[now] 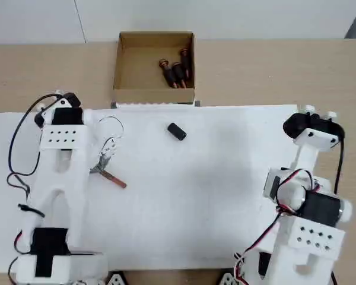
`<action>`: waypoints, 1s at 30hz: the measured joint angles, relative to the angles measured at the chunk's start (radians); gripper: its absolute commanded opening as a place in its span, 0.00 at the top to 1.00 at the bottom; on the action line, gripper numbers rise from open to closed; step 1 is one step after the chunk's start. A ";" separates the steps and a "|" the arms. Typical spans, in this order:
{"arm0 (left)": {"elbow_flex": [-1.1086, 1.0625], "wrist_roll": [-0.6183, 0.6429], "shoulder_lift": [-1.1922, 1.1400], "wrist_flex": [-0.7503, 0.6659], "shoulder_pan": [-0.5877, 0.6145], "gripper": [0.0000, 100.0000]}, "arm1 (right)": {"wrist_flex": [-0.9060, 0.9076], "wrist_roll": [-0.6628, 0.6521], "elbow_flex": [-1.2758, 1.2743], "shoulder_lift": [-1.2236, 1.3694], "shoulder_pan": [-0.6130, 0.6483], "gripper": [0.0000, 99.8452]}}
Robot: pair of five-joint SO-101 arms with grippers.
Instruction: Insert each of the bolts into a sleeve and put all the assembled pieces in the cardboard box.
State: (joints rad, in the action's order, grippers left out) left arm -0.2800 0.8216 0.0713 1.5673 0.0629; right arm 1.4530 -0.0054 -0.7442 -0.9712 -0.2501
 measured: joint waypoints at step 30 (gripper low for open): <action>0.002 0.000 -0.213 -0.130 0.103 0.89 | -0.074 0.000 -0.054 0.000 0.000 1.00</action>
State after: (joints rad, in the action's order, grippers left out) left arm -0.2785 0.8216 -0.1419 1.4369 0.1657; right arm 1.3794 -0.0054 -0.7979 -0.9712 -0.2501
